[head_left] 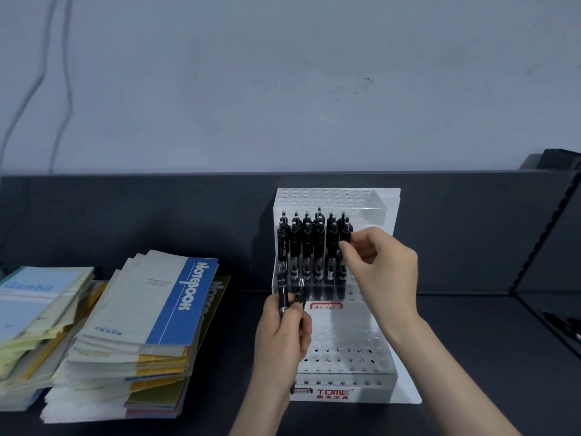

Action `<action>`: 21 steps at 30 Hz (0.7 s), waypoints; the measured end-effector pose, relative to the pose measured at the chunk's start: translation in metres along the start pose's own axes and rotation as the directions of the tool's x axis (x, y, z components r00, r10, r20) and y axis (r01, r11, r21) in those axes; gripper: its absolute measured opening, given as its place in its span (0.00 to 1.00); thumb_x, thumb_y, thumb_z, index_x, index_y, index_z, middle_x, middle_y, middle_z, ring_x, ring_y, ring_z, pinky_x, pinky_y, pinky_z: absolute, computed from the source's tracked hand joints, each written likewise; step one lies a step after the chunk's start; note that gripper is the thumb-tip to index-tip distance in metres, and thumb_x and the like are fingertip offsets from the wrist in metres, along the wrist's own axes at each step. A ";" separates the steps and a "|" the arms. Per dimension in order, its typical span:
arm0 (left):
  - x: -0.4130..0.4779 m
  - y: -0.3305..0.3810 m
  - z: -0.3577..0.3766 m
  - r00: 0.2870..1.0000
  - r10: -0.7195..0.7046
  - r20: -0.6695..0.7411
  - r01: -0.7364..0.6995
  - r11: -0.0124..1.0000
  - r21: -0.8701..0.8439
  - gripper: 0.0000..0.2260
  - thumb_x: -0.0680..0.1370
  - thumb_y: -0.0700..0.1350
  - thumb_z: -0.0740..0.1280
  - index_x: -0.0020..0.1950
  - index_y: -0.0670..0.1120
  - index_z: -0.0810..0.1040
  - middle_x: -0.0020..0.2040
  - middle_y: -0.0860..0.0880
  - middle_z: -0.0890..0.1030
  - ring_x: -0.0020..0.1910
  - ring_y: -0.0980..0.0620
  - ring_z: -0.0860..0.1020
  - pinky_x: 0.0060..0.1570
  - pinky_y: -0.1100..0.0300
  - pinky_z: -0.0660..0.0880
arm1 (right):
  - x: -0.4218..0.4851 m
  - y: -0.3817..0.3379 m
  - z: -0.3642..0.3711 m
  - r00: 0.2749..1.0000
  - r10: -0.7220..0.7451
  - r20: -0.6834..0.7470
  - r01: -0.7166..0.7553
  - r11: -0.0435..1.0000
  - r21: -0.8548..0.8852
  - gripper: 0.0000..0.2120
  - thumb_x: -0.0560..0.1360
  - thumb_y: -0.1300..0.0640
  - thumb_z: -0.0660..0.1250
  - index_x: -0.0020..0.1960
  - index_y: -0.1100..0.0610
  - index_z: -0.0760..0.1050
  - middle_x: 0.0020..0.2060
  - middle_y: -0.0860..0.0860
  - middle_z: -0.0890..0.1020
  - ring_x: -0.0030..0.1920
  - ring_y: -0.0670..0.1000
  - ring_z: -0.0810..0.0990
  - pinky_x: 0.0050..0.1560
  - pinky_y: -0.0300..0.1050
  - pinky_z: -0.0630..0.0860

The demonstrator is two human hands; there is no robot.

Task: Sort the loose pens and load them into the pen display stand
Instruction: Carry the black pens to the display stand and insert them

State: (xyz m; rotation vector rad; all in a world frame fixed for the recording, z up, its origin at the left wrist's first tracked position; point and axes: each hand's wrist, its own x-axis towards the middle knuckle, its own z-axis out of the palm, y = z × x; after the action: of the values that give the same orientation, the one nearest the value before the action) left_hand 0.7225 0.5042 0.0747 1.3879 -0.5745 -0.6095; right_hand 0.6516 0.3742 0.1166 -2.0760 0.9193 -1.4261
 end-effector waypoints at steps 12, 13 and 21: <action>-0.002 -0.008 0.011 0.975 0.127 0.181 -0.140 0.988 0.060 0.05 0.82 0.38 0.60 0.53 0.44 0.75 0.38 0.45 0.81 0.31 0.55 0.73 0.31 0.61 0.71 | -0.061 -0.006 -0.019 0.913 0.230 0.337 -0.319 0.917 0.239 0.07 0.70 0.59 0.74 0.38 0.48 0.81 0.28 0.48 0.82 0.29 0.43 0.79 0.35 0.32 0.73; -0.003 -0.008 0.012 0.972 0.127 0.198 -0.142 0.988 0.061 0.05 0.82 0.39 0.60 0.53 0.44 0.75 0.39 0.44 0.81 0.32 0.54 0.74 0.33 0.60 0.72 | -0.061 -0.007 -0.020 0.910 0.232 0.343 -0.327 0.911 0.251 0.06 0.70 0.60 0.74 0.38 0.49 0.82 0.27 0.49 0.81 0.28 0.42 0.78 0.34 0.32 0.73; -0.003 -0.012 0.011 0.991 0.059 0.122 -0.067 0.996 0.061 0.06 0.82 0.40 0.59 0.51 0.44 0.75 0.33 0.50 0.77 0.29 0.55 0.71 0.27 0.65 0.67 | 0.009 -0.001 -0.054 0.961 0.230 -0.151 -0.149 0.896 0.419 0.07 0.71 0.59 0.72 0.42 0.47 0.82 0.34 0.45 0.85 0.35 0.43 0.82 0.39 0.35 0.78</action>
State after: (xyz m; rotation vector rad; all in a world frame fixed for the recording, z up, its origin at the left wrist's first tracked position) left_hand 0.7125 0.4974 0.0641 1.3955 -0.7378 -0.6308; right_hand 0.6035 0.3684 0.1430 -1.5201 0.7939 -1.5796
